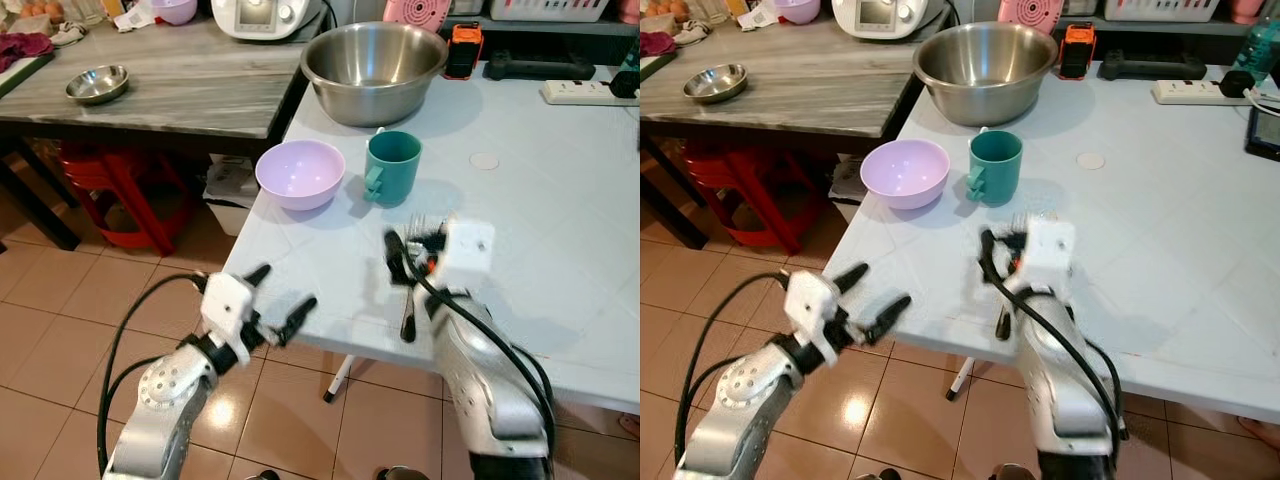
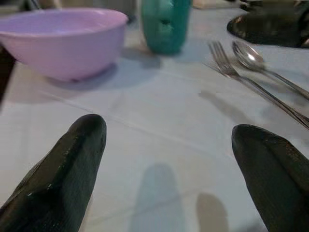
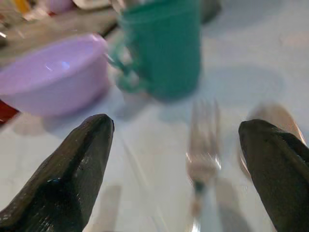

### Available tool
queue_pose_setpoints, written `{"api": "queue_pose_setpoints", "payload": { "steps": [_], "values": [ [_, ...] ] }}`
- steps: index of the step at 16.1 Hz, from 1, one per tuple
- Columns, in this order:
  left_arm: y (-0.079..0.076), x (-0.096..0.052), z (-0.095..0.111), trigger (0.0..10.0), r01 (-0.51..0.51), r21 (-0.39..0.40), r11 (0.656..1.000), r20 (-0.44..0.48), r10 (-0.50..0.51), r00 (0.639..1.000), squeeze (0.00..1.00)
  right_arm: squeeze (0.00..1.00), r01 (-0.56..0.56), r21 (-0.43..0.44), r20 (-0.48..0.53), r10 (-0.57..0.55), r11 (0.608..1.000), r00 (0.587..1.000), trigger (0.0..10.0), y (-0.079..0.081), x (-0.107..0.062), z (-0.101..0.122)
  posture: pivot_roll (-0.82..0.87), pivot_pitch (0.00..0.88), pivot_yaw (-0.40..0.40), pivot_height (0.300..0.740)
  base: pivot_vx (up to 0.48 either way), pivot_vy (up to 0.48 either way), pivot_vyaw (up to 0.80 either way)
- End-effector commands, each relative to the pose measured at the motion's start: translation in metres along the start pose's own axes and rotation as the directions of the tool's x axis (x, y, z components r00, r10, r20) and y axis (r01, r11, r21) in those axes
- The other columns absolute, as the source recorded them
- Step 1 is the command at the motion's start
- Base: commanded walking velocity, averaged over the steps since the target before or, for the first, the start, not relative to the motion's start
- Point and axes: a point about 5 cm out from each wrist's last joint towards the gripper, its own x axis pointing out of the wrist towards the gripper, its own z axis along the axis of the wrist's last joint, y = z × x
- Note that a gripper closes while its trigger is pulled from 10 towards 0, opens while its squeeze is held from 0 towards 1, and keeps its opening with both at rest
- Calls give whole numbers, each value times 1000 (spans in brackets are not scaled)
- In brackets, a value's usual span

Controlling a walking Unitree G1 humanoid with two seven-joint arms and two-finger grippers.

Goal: Setting the table

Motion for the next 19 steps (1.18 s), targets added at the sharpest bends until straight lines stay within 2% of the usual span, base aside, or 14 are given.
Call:
{"api": "queue_pose_setpoints", "payload": {
  "steps": [1, 2, 4, 5, 6, 8, 9, 11, 13, 15, 16, 17, 18, 19],
  "values": [
    [18, 1, 2, 10000, -112, 11, 994, -5, 112, 994, 0, 0, -39, -13, 4, 40, 999, 999, 10000, 7, 3, 1, -201, 155, 81, 740, 0, 0, 0],
    [22, 3, 3, 10000, -138, 11, 990, 1, 138, 990, 0, 0, -63, -40, 12, 64, 997, 998, 10000, 9, 5, 2, -203, 154, 81, 740, 0, 0, 0],
    [26, 5, 4, 10000, -177, -6, 984, 7, 177, 984, 0, 0, -137, -169, 25, 144, 976, 989, 10000, 16, 15, 9, -203, 154, 81, 740, 0, 0, 0],
    [27, 4, 3, 10000, -194, -26, 981, 1, 194, 981, 0, 0, -170, -217, 19, 178, 961, 984, 10000, 20, 26, 13, -195, 155, 79, 740, 0, 0, 0],
    [25, 3, 0, 10000, -217, -83, 973, -13, 217, 976, 0, 0, -241, -340, 6, 258, 909, 966, 10000, 26, 44, 22, -187, 157, 73, 740, 0, 0, 0],
    [20, 2, 0, 10000, -200, -126, 972, -8, 200, 980, 0, 0, -302, -424, -29, 321, 853, 947, 10000, 30, 54, 25, -177, 162, 64, 740, 0, 0, 0],
    [14, 0, 1, 10000, -179, -113, 977, 0, 180, 984, 0, 0, -353, -477, -61, 371, 805, 927, 10000, 34, 61, 26, -165, 170, 54, 740, 0, 0, 0],
    [10, -3, 0, 10000, -183, -113, 977, 0, 184, 983, 0, 0, -412, -521, -92, 431, 748, 898, 10000, 41, 70, 30, -153, 180, 40, 740, 0, 0, 0],
    [7, -8, -1, 10000, -206, -127, 970, -10, 206, 978, 0, 0, -484, -604, -143, 511, 634, 848, 10000, 52, 76, 33, -142, 192, 27, 740, 0, 0, 0],
    [5, -10, -1, 10000, -208, -134, 969, -16, 207, 978, 0, 0, -490, -656, -154, 533, 574, 832, 10000, 55, 83, 39, -134, 198, 20, 740, 0, 0, 0],
    [3, -11, -1, 10000, -211, -142, 967, -19, 210, 977, 0, 0, -506, -687, -179, 554, 521, 813, 10000, 57, 87, 43, -129, 202, 18, 740, 0, 0, 0],
    [3, -12, -1, 10000, -211, -144, 967, -19, 211, 977, 0, 0, -510, -692, -185, 557, 511, 810, 10000, 57, 88, 44, -129, 202, 18, 740, 0, 0, 0],
    [1, -13, -3, 10000, -211, -184, 960, -36, 208, 977, 0, 0, -534, -723, -234, 571, 438, 787, 10000, 58, 92, 44, -122, 204, 15, 740, 0, 0, 0],
    [-2, -14, -2, 10000, -191, -222, 956, -34, 188, 981, 0, 0, -540, -744, -261, 573, 393, 777, 10000, 57, 94, 44, -120, 206, 16, 740, 0, 0, 0]
  ]
}}
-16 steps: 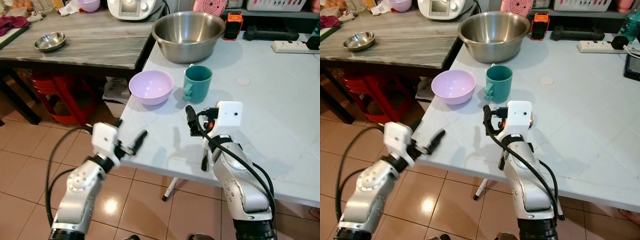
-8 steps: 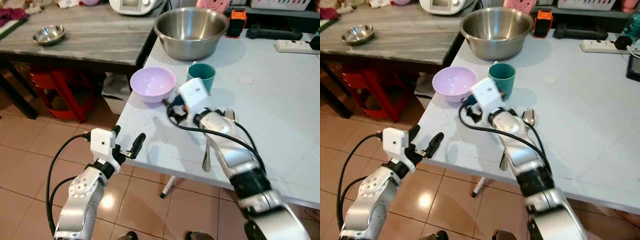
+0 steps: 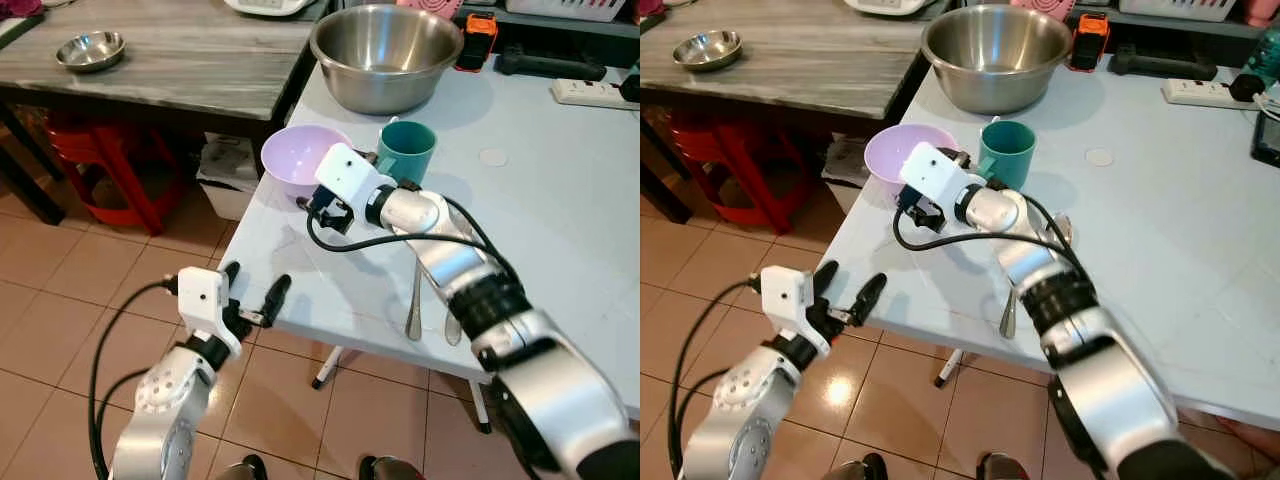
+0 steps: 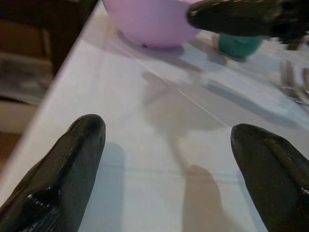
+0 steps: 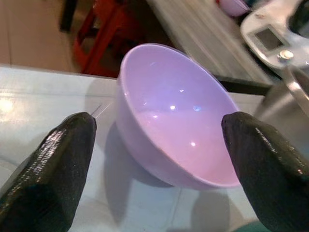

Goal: Setting the table

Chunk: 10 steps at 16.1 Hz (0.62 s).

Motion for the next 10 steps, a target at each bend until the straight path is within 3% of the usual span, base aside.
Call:
{"api": "queue_pose_setpoints", "payload": {
  "steps": [1, 5, 6, 7, 8, 10],
  "values": [
    [-4, -4, 2, 10000, 50, -6, 999, -1, -50, 999, 0, 0, -39, -67, -6, 39, 997, 999, 10000, -2, 2, 1, -121, 208, 16, 740, 0, 0, 0],
    [-9, -5, 3, 10000, 120, 55, 991, -17, -120, 993, 0, 0, -95, -146, -68, 85, 985, 994, 10000, -7, 3, -7, -123, 209, 24, 740, 0, 0, 0],
    [-9, -5, 4, 10000, 121, 51, 991, -20, -120, 993, 0, 0, -101, -177, -80, 88, 979, 993, 6235, -7, 3, -9, -122, 210, 28, 740, 0, 0, 0],
    [-9, -5, 4, 10000, 125, 50, 991, -23, -124, 992, 0, 0, -108, -208, -93, 90, 972, 992, 549, -7, 4, -11, -122, 211, 30, 740, 0, 0, 0],
    [-9, -5, 4, 10000, 127, 50, 991, -24, -126, 992, 0, 0, -112, -223, -101, 92, 968, 991, 0, -6, 4, -12, -121, 211, 32, 740, 0, 0, 0],
    [-10, -5, 3, 10000, 136, 53, 989, -32, -135, 990, 0, 0, -116, -264, -124, 86, 957, 989, 0, -6, 4, -16, -119, 209, 34, 740, 0, 0, 0]
  ]
}}
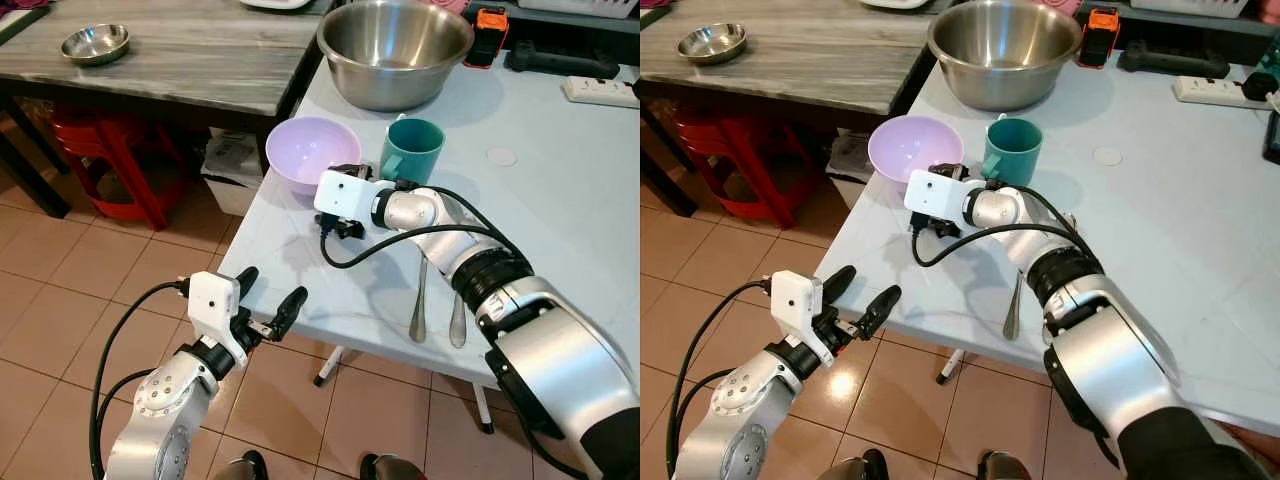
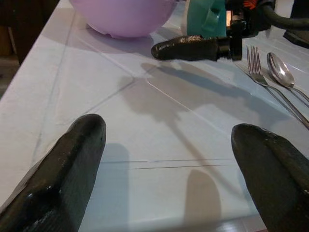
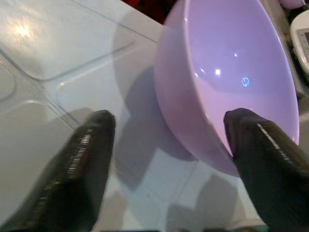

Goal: Setting the table

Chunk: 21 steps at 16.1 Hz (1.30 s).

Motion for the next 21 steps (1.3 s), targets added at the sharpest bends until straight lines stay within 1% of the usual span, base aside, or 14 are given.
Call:
{"api": "queue_pose_setpoints", "payload": {
  "steps": [1, 3, 5, 10, 13, 21],
  "values": [
    [-1, -2, 2, 10000, 9, 10, 1000, -5, -9, 1000, 0, 0, 8, -51, -5, -8, 999, 1000, 0, -4, 0, 3, -115, 209, 36, 740, 0, 0, 0],
    [-1, -2, 2, 10000, 8, 12, 1000, -7, -8, 1000, 0, 0, 39, -84, -31, -42, 996, 999, 0, -8, -2, -4, -114, 207, 38, 740, 0, 0, 0],
    [-1, -1, 1, 10000, 8, 13, 1000, -7, -8, 1000, 0, 0, 52, -99, -36, -56, 994, 998, 0, -9, -4, -6, -115, 206, 39, 740, 0, 0, 0],
    [1, -1, 0, 10000, 5, 18, 1000, -14, -5, 1000, 0, 0, 115, -173, -46, -125, 978, 991, 0, -16, -7, -10, -114, 199, 39, 740, 0, 0, 0],
    [0, -1, -2, 10000, 3, 19, 1000, -24, -3, 1000, 0, 0, 128, -194, -38, -138, 973, 990, 0, -17, -7, -9, -113, 199, 39, 740, 0, 0, 0],
    [2, -1, -7, 10000, -10, 35, 999, -61, 13, 998, 0, 0, 131, -219, -44, -144, 967, 989, 0, -17, -9, -13, -114, 195, 42, 740, 0, 0, 0]
  ]
}}
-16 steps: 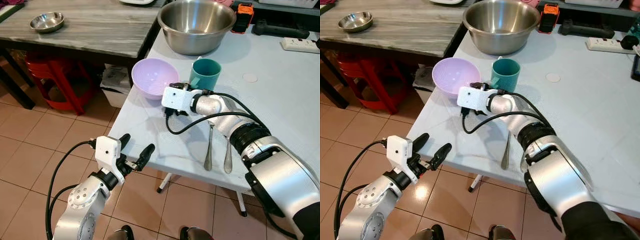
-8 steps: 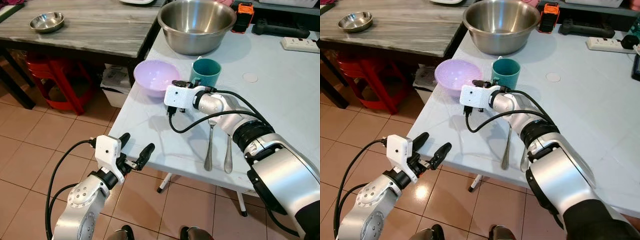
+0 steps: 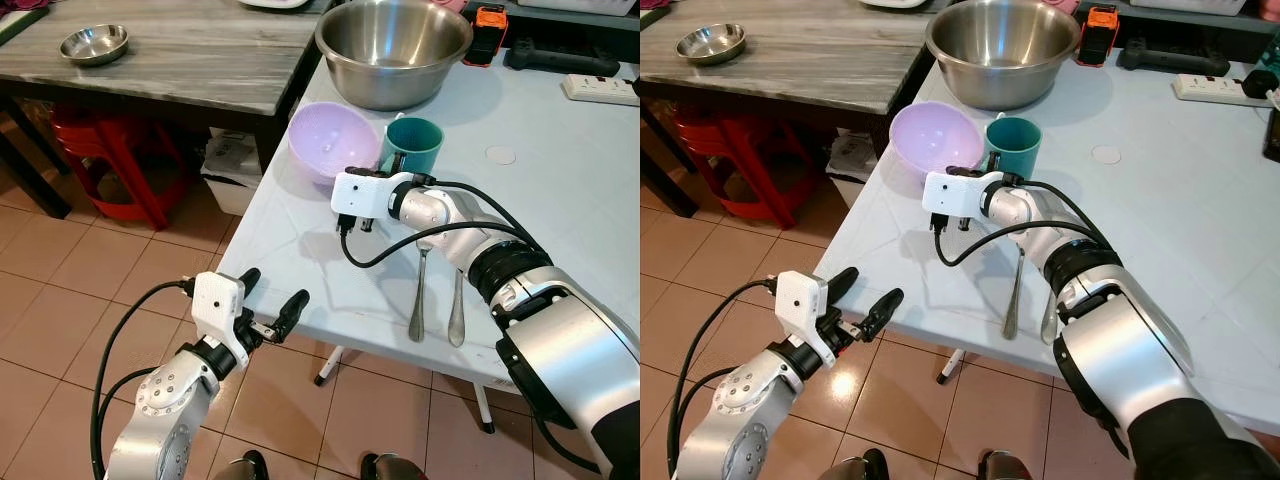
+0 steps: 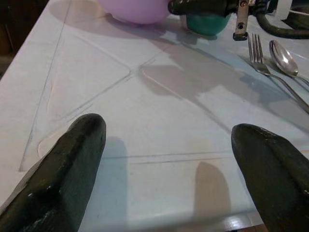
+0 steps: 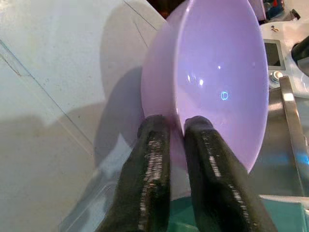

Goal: Setting the table

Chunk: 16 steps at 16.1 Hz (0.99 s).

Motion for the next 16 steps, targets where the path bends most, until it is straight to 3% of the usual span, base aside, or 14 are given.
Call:
{"api": "queue_pose_setpoints", "payload": {
  "steps": [1, 10, 13, 16],
  "values": [
    [2, -2, -6, 10000, -12, 12, 1000, -39, 13, 999, 0, 0, 4, -28, 11, -3, 1000, 1000, 0, -5, 0, 3, -115, 194, 40, 740, 0, 0, 0],
    [5, 0, -9, 10000, -26, 24, 999, -56, 27, 998, 0, 0, 16, -29, 79, -14, 999, 997, 0, -9, 3, 16, -117, 175, 37, 740, 0, 0, 0],
    [6, 1, -9, 10000, -36, 26, 999, -49, 37, 998, 0, 0, 21, 28, 167, -26, 999, 986, 0, -9, 5, 31, -116, 166, 35, 740, 0, 0, 0],
    [15, 5, 3, 10000, -108, 36, 994, 26, 107, 994, 0, 0, 45, 130, 242, -75, 991, 967, 0, 6, 5, 39, -118, 155, 33, 740, 0, 0, 0]
  ]
}}
